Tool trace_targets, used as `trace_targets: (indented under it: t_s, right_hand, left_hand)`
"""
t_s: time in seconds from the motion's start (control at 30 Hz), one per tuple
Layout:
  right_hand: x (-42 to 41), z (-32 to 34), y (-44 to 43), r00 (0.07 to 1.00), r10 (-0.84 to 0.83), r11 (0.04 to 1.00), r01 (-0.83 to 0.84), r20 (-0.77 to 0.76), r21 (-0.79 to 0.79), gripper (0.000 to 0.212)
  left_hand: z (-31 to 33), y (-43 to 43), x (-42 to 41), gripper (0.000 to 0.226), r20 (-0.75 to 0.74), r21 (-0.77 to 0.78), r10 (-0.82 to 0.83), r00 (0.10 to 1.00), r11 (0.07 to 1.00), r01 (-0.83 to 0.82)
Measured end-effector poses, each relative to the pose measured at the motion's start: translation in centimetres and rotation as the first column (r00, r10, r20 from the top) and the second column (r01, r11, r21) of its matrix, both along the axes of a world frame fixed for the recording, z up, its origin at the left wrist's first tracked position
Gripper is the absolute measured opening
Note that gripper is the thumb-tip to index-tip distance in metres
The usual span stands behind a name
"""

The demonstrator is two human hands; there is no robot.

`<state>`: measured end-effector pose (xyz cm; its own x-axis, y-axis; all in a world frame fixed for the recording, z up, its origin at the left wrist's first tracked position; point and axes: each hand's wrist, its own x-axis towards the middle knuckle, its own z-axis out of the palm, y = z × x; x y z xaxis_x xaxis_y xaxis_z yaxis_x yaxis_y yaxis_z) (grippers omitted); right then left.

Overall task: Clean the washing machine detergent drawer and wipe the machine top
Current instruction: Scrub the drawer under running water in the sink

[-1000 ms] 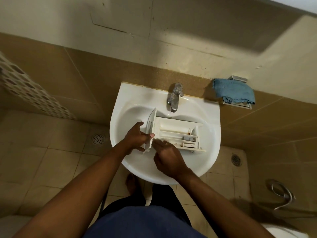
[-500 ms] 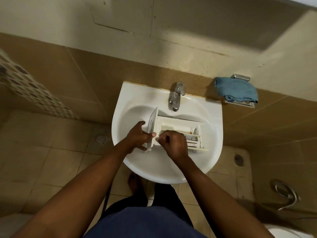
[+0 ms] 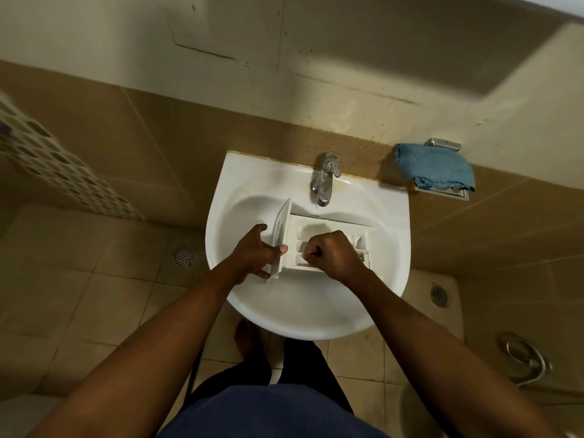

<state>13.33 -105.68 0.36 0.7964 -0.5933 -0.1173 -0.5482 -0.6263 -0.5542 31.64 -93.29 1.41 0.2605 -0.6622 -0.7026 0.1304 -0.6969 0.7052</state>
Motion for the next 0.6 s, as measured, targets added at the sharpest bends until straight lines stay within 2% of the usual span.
trace_targets:
  t_s: [0.1, 0.4, 0.6]
  right_hand:
    - [1.4, 0.1, 0.6, 0.991, -0.122, 0.987, 0.115, 0.060, 0.109, 0.022]
    - [3.3, 0.2, -1.8, 0.987, 0.034, 0.992, -0.014, -0.154, 0.128, 0.018]
    - [3.5, -0.6, -0.7, 0.994, -0.008, 0.973, 0.032, -0.106, 0.228, 0.027]
  left_hand:
    - [0.0, 0.0, 0.1, 0.094, -0.008, 0.004, -0.002, 1.000, 1.000, 0.002]
    - [-0.1, 0.0, 0.0, 0.094, -0.019, -0.004, 0.013, 1.000, 1.000, -0.013]
    - [0.0, -0.2, 0.1, 0.094, -0.021, 0.002, 0.007, 1.000, 1.000, -0.007]
